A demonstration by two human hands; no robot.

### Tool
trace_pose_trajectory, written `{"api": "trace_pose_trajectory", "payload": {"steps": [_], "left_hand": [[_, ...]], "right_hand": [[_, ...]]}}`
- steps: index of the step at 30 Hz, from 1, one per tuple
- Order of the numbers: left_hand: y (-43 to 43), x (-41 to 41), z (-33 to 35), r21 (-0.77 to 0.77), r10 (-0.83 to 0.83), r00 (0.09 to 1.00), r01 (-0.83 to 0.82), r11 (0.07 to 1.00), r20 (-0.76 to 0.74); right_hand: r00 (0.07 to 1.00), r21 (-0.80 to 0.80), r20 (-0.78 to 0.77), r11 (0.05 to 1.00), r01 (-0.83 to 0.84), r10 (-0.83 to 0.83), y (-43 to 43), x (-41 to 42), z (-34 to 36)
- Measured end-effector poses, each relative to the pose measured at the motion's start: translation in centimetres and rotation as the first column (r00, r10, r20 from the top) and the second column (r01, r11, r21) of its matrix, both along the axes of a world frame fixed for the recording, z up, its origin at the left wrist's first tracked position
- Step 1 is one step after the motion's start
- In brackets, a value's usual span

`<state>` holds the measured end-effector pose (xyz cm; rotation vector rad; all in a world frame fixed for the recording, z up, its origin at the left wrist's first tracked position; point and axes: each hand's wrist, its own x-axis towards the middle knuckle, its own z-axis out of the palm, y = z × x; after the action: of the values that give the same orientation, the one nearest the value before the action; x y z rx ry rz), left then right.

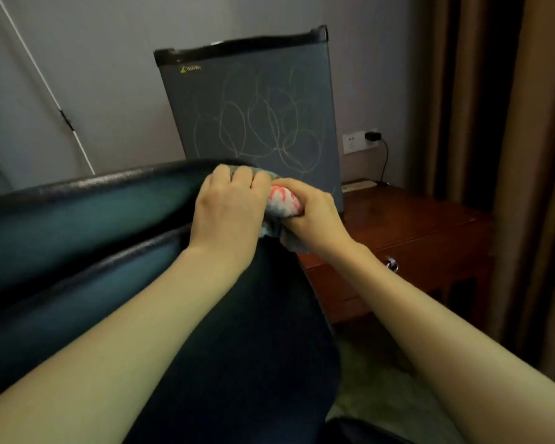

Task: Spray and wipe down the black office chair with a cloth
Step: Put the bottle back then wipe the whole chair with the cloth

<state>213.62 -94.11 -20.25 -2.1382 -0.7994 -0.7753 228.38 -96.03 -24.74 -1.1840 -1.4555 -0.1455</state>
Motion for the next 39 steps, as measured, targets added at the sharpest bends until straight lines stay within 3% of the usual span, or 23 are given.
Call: {"api": "trace_pose_trajectory", "payload": {"steps": [4,9,12,19,28,33,35,39], "left_hand": [[-1.5,0.3,-0.9,-0.015,0.046,0.999,-0.046,0.999,-0.016],[-3.8,1.2,-4.9,-0.037,-0.002,0.995,-0.002,0.999,-0.102],[-5.1,1.7,-8.5,-0.075,-0.042,0.997,0.037,0.996,-0.067],[-8.3,2.4,-16.6,-0.175,-0.113,0.992,0.103,0.979,-0.049],[-9.8,3.5,-24.5,-0.395,-0.121,0.981,0.053,0.917,-0.151],[-9.5,3.9,-29.7,-0.314,-0.114,0.975,0.049,0.948,-0.192],[-9.5,3.5,-32.4,-0.338,-0.079,0.957,-0.021,0.941,-0.278],[-9.5,2.2,-36.5,-0.208,-0.019,0.968,-0.034,0.977,-0.249]], "right_hand": [[0.998,0.028,-0.056,0.999,0.016,-0.014,-0.8,-0.3,-2.2],[0.988,-0.037,-0.153,0.999,-0.025,0.019,-3.6,0.4,-7.5],[0.98,-0.069,-0.19,0.995,-0.065,0.051,-5.5,1.1,-10.7],[0.974,-0.128,-0.226,0.99,-0.06,0.03,-8.5,1.9,-18.1],[0.959,-0.225,-0.284,0.973,-0.047,-0.019,-9.9,2.6,-26.2],[0.948,-0.3,-0.319,0.95,-0.084,-0.017,-10.5,2.1,-30.1],[0.96,-0.424,-0.281,0.896,-0.134,0.011,-10.7,1.3,-32.1],[0.987,-0.533,-0.163,0.843,-0.079,-0.011,-10.6,-0.5,-35.9]]}}
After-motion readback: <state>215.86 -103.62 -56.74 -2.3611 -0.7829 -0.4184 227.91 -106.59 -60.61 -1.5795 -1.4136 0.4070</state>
